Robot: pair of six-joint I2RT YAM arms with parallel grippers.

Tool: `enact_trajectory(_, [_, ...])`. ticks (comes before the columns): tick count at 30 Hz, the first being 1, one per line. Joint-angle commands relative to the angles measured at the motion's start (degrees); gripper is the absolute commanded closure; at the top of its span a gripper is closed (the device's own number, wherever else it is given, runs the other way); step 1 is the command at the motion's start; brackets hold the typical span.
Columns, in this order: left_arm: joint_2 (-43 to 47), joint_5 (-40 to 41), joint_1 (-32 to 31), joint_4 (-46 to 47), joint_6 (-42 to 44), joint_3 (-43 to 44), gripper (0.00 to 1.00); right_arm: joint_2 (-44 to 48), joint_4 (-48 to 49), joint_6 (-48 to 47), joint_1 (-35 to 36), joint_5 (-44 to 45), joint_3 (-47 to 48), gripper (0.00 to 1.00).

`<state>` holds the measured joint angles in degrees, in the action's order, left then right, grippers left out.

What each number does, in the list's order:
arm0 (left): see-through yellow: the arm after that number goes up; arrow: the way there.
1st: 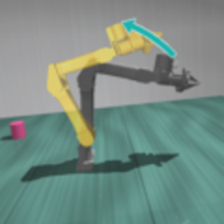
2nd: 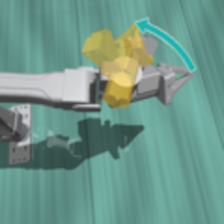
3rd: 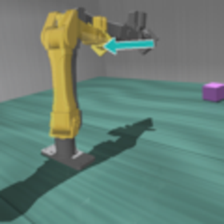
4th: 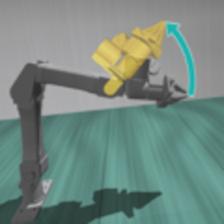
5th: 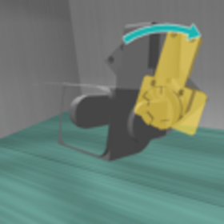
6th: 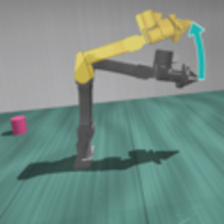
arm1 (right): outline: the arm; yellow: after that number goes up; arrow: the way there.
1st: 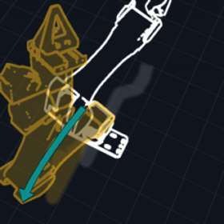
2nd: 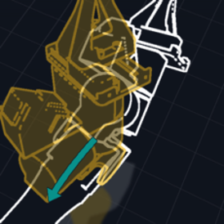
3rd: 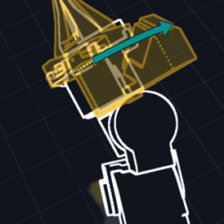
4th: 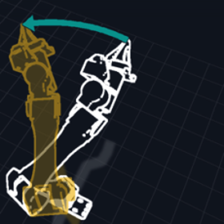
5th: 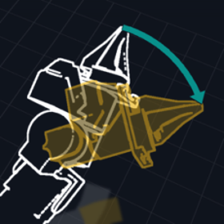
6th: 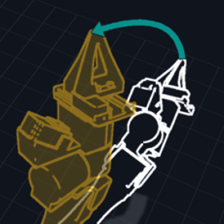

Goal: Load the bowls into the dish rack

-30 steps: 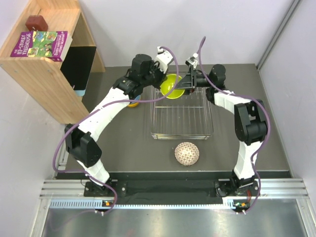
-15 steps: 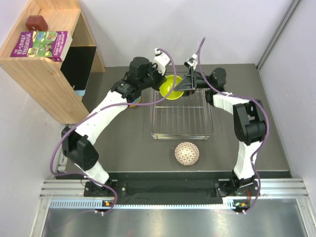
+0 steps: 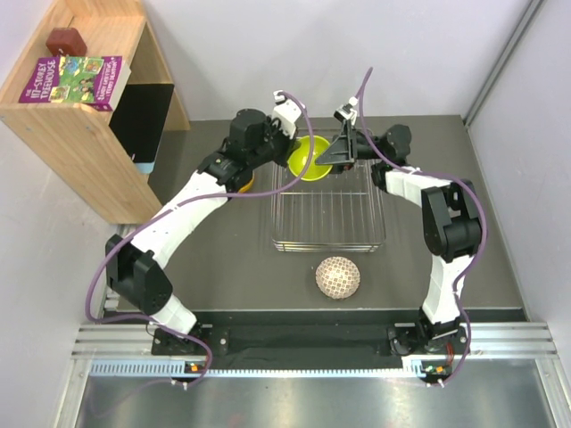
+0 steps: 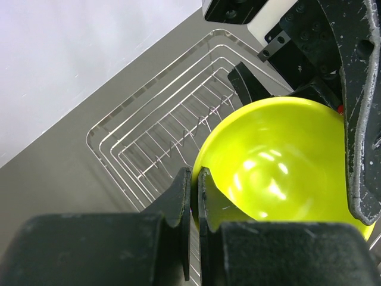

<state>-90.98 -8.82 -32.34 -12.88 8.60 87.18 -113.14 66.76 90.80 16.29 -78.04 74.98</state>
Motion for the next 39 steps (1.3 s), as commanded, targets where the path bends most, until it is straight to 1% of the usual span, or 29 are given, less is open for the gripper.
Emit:
enact_trajectory(1, [1.4,3.3,0.1,2.2,-0.9,-2.4,1.00,2.2,8.7,2.8,0.7,0.7,1.5,0.14])
enact_trajectory(18, [4.3,4.6,0.2,9.2,-5.7,-11.4,1.00,2.9,10.4,4.5,-0.3,1.4,2.2,0.16])
enact_trajectory(25, [4.5,4.0,0.1,10.3,-6.2,-13.3,1.00,3.7,10.4,4.6,-0.9,1.7,2.4,0.19])
enact_trajectory(28, [4.4,3.5,0.2,10.3,-6.5,-13.1,1.00,3.8,10.4,4.6,-0.9,1.8,2.4,0.23])
enact_trajectory(29, [4.4,3.4,0.2,10.2,-6.4,-13.0,1.00,3.8,10.4,4.6,-0.8,1.8,2.4,0.30])
enact_trajectory(31, [4.3,3.3,0.1,10.2,-6.3,-13.0,1.00,4.0,10.4,4.6,-0.9,2.0,2.3,0.36])
enact_trajectory(32, [4.3,3.2,0.1,10.2,-6.4,-13.0,1.00,4.2,10.4,4.5,-0.9,2.0,2.3,0.46])
enact_trajectory(34, [4.2,3.2,0.1,10.1,-6.3,-12.9,1.00,4.2,10.3,4.6,-0.9,2.1,2.3,0.58])
enact_trajectory(35, [4.2,3.2,0.1,10.0,-6.2,-12.7,1.00,4.3,10.4,4.4,-0.8,2.2,2.3,0.70])
enact_trajectory(37, [4.1,2.8,0.1,9.8,-6.2,-12.6,1.00,4.6,10.3,4.3,-0.9,2.5,2.2,0.80])
enact_trajectory(38, [3.9,2.7,0.2,9.5,-6.2,-12.2,1.00,4.7,10.2,4.3,-0.9,2.5,2.2,0.91])
enact_trajectory(39, [3.9,2.7,0.1,9.5,-6.2,-12.0,1.00,4.8,9.8,3.9,-0.8,2.7,2.2,0.96])
